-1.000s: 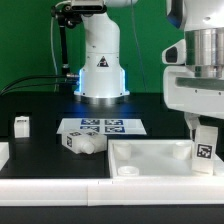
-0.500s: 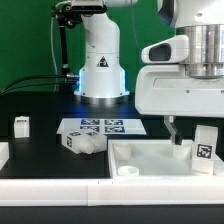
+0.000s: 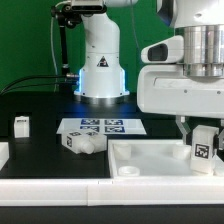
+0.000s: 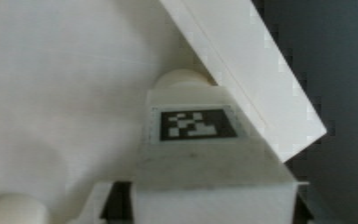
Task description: Assemble one leg
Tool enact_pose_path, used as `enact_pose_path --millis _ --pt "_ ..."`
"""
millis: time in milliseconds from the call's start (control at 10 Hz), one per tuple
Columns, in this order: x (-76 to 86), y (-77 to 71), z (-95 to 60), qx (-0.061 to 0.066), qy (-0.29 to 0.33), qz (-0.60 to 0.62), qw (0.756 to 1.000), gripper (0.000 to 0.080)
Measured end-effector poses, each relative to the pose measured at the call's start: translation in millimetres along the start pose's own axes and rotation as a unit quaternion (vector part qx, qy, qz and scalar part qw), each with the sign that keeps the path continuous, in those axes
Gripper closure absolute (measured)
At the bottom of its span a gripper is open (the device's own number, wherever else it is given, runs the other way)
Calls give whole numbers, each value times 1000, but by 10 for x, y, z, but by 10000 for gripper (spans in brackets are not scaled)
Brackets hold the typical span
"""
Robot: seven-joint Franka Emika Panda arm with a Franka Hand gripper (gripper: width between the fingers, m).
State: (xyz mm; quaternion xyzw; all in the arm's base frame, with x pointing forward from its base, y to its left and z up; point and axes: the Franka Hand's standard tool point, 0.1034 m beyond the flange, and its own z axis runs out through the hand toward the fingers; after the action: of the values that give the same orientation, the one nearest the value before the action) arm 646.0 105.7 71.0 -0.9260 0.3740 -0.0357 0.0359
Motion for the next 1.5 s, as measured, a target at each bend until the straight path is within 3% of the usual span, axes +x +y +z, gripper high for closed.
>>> enact_pose_path --millis 200,400,500,700,800,900,1000,1100,1200,1500 --pt "-1 23 7 -2 -1 156 988 514" --pt "-59 12 5 -8 6 353 936 514" --pt "-47 30 5 -2 2 409 913 514" --pt "-49 38 7 0 -2 460 888 514" --pt "-49 38 8 0 -2 456 890 513" --pt "-60 37 13 -1 -2 414 910 347" --pt "-88 30 25 -2 -3 342 940 347" --pt "-76 35 28 -1 -3 251 968 198" --pt "-52 41 32 1 -5 143 990 165" --pt "-38 58 42 0 -4 45 999 152"
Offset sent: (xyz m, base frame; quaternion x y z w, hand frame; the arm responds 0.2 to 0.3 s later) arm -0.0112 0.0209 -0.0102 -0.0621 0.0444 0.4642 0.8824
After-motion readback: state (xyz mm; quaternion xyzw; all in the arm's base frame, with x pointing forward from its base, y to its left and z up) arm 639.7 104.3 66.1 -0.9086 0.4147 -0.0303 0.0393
